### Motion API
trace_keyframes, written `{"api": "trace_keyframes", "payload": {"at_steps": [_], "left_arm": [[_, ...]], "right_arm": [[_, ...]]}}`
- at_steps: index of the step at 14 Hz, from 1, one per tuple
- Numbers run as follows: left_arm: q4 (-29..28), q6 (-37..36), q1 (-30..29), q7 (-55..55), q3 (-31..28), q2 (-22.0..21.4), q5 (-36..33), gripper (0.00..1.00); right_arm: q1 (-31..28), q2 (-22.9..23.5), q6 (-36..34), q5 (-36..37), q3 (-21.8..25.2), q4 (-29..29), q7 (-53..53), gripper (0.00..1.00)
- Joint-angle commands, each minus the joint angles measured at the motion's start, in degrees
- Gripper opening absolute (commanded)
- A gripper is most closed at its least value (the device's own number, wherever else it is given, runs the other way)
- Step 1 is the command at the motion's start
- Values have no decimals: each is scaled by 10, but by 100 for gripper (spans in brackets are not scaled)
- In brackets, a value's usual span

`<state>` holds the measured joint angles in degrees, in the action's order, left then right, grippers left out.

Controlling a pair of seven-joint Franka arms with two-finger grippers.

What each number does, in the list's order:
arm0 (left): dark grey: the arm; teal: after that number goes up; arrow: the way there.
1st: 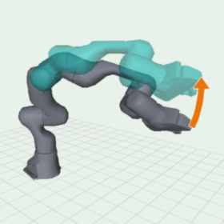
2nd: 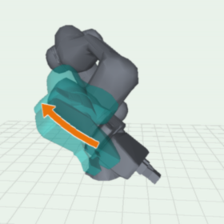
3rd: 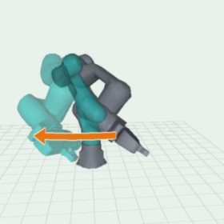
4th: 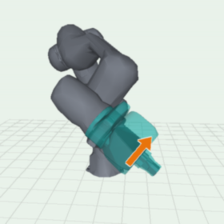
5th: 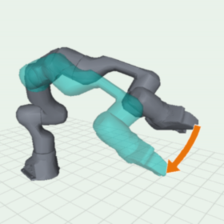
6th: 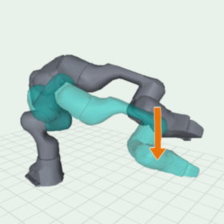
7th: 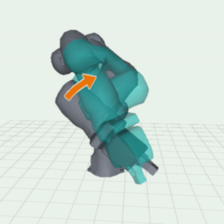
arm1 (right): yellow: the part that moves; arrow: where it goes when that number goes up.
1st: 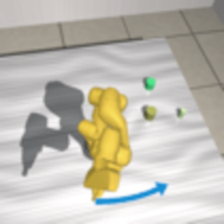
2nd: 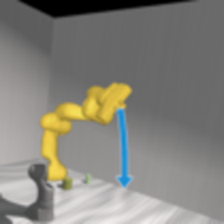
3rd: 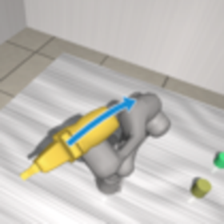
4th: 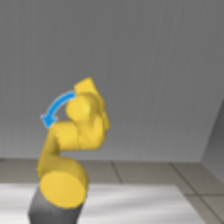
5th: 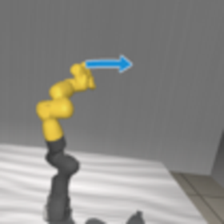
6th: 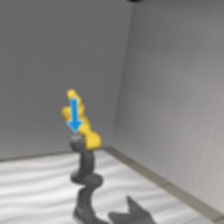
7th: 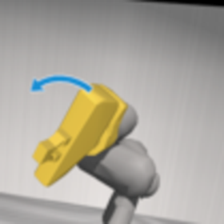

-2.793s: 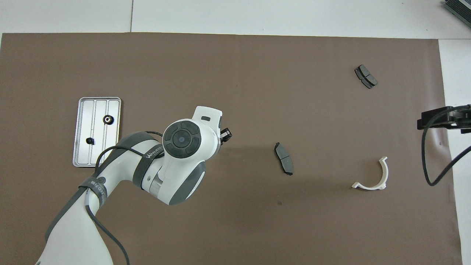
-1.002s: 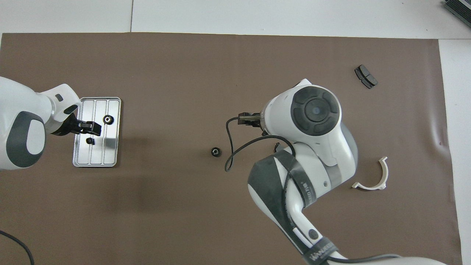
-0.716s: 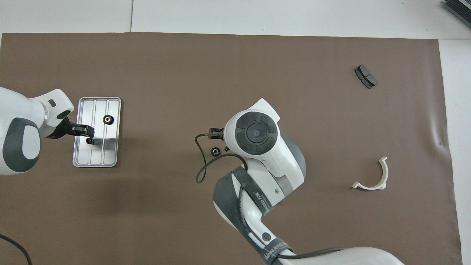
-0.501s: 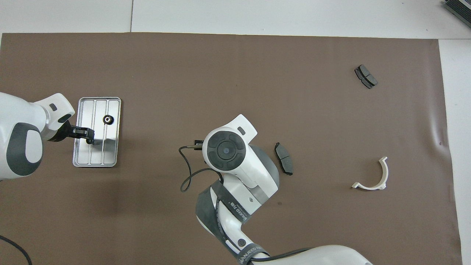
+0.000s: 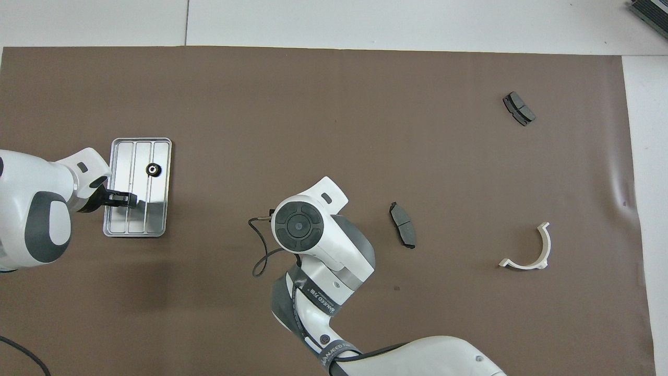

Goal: Place bearing gear from tray to pile
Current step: 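Grasp the mid-table gear with the right gripper while the left gripper returns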

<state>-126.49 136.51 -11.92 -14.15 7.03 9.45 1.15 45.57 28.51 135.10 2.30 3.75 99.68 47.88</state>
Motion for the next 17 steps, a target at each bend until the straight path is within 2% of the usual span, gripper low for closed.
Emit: {"api": "trace_keyframes", "payload": {"at_steps": [1,2,4,6,8,11,13,14,15,17], "left_arm": [[-16,18,-7,-6,5,-9,-4,52],[-17,18,-7,-6,5,-9,-4,48],[-20,17,-6,-4,5,-10,-4,44],[-20,18,-3,-3,5,-9,-4,34],[-20,18,-1,-2,5,-9,-4,27],[-14,13,1,0,5,-8,-4,17],[-1,3,3,3,6,-7,-4,11],[9,-7,4,3,6,-6,-4,9],[18,-20,4,3,6,-5,-4,8],[35,-40,4,4,7,-3,-4,8]], "right_arm": [[-3,4,16,11,1,-2,6,81],[-1,9,26,11,1,0,7,77],[-3,15,30,25,0,0,6,75],[-4,15,33,26,1,3,6,75],[-4,15,37,27,0,9,6,69],[-2,15,33,27,1,9,6,51],[-2,15,32,27,1,9,6,27],[-4,15,31,26,0,8,8,8],[-5,15,30,25,0,7,8,0],[-9,15,17,24,1,-2,8,0]]}}
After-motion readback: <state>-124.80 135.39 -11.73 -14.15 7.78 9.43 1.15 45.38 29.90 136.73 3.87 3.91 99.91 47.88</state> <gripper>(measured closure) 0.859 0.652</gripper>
